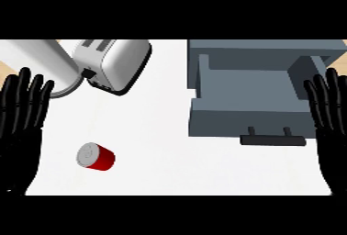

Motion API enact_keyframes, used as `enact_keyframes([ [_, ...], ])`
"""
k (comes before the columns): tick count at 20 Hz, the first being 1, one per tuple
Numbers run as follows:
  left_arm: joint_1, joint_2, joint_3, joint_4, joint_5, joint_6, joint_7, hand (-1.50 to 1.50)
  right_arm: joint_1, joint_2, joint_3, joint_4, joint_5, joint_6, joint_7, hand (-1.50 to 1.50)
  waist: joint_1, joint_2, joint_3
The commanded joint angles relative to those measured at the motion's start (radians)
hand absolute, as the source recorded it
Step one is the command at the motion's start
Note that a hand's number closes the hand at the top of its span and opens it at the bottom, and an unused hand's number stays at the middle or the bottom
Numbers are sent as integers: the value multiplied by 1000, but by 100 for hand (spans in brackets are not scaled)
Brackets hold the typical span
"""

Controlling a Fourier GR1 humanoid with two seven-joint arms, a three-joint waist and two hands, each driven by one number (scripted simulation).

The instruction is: Pick up the can, place it into the drawer and close the drawer

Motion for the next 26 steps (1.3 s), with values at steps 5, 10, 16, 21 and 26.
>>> enact_keyframes([
  [5,216,25,90,-66,150,-155,-148,-150,-7,40,37,8,23,-20,42,-150,-11,7,-3],
  [10,392,41,42,-145,66,-83,155,-150,195,17,-119,2,-47,-55,157,-150,-15,3,-1],
  [16,456,9,21,-281,50,-96,246,-150,199,12,-146,-24,-66,-46,195,-150,-15,6,-2],
  [21,479,48,140,-395,182,-132,359,-150,339,-5,-224,-29,-170,70,67,-150,-18,5,-2],
  [26,562,21,198,-464,260,-169,372,-150,251,-68,-323,-6,-247,76,144,-150,-7,5,-2],
])
